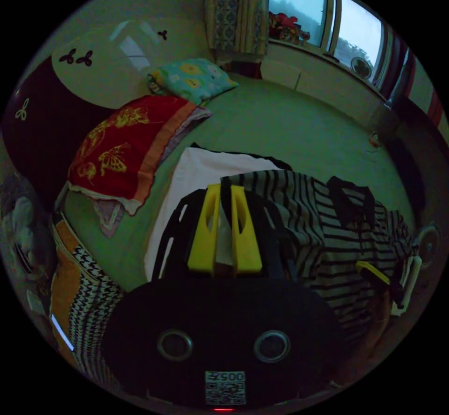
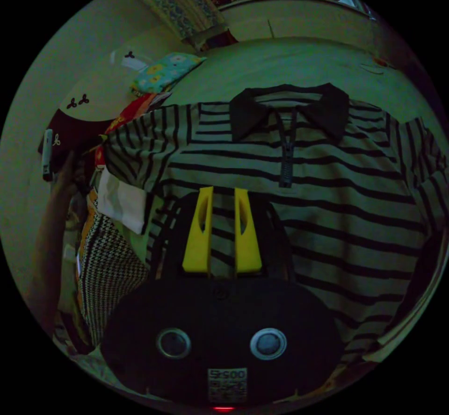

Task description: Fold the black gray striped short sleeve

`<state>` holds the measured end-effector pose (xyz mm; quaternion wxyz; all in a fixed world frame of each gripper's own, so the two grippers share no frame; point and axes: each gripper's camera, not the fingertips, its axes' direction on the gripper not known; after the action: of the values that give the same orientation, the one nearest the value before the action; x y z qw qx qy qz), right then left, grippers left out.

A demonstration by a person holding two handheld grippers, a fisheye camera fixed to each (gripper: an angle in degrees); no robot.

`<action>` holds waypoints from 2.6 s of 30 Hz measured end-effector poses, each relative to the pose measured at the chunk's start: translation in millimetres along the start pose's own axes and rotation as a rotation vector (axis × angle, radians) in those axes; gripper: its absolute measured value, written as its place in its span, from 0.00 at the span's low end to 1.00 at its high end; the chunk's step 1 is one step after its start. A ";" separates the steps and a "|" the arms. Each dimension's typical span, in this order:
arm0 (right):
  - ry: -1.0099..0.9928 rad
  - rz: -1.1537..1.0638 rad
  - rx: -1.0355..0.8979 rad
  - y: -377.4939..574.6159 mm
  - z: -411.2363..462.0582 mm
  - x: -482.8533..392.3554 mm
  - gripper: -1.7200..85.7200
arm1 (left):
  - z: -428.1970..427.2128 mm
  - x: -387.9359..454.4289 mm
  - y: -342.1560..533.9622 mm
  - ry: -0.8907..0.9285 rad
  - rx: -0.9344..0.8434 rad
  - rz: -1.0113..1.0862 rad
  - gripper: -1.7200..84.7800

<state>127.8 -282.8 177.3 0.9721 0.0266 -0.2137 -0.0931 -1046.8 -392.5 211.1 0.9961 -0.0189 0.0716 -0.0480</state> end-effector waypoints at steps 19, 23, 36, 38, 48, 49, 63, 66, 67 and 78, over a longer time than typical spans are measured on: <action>0.012 -0.033 -0.009 -7.8 28.0 -27.0 0.11 | 48.0 -19.4 92.9 0.115 -0.089 0.018 0.14; 0.004 -0.023 -0.018 -11.4 37.0 -33.4 0.10 | 41.7 -17.7 94.1 0.161 -0.132 0.077 0.09; 0.007 -0.011 -0.016 -23.0 65.4 -64.7 0.10 | 66.2 -57.3 109.8 0.218 -0.252 -0.067 0.09; -0.012 0.004 -0.015 -25.0 69.6 -67.7 0.10 | 72.4 -59.2 115.4 0.202 -0.254 -0.084 0.09; -0.027 -0.023 0.000 -35.8 106.0 -114.5 0.12 | 84.8 -73.9 140.0 0.208 -0.165 -0.171 0.11; -0.035 -0.031 0.003 -36.3 108.7 -118.5 0.12 | 85.6 -72.6 142.8 0.206 -0.138 -0.181 0.11; -0.106 -0.239 0.070 -61.8 179.6 -254.1 0.18 | 113.3 -88.7 175.2 0.275 0.018 -0.229 0.10; -0.094 -0.312 0.076 -76.9 195.5 -305.6 0.18 | 124.8 -96.3 173.5 0.340 -0.033 -0.225 0.10; -0.089 -0.332 0.074 -81.9 199.4 -317.5 0.18 | 127.0 -98.7 173.6 0.363 -0.030 -0.213 0.10; 0.235 -0.582 -0.143 -191.2 344.6 -530.2 0.15 | 150.9 -114.0 181.7 0.529 -0.029 -0.243 0.10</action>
<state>-522.0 -372.4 254.8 0.9221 0.0287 -0.0760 -0.3784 -1120.5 -195.9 368.3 0.9294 -0.0281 0.3268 -0.1692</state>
